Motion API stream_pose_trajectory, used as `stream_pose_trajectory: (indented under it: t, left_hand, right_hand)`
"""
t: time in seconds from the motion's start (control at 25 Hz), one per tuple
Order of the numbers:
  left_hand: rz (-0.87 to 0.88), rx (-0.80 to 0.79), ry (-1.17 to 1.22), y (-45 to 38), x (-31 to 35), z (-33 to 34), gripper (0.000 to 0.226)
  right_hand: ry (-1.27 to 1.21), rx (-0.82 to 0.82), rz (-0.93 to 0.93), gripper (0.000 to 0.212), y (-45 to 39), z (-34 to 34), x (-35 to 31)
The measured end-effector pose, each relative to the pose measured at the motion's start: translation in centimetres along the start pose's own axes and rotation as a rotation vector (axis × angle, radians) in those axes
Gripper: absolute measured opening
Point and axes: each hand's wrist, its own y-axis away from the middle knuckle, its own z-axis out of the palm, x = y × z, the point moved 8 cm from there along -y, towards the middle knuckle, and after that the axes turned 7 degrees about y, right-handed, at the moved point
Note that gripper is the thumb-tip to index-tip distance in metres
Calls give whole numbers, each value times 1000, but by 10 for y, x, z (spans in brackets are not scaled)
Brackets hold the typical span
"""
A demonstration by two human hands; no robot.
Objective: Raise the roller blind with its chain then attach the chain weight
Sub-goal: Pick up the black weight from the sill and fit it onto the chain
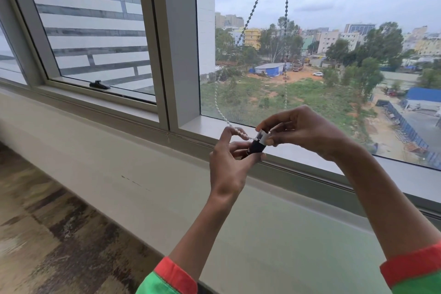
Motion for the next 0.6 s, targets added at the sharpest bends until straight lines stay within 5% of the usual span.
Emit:
stream_pose_trajectory:
  t: [0.2,0.6]
  left_hand:
    - [60,86,-73,2,-2,-5,52]
    - [-8,124,-66,3,-23,-4,54]
  right_hand:
    - [177,91,-27,31,5,-1,2]
    - [142,131,-21,39,9,6,24]
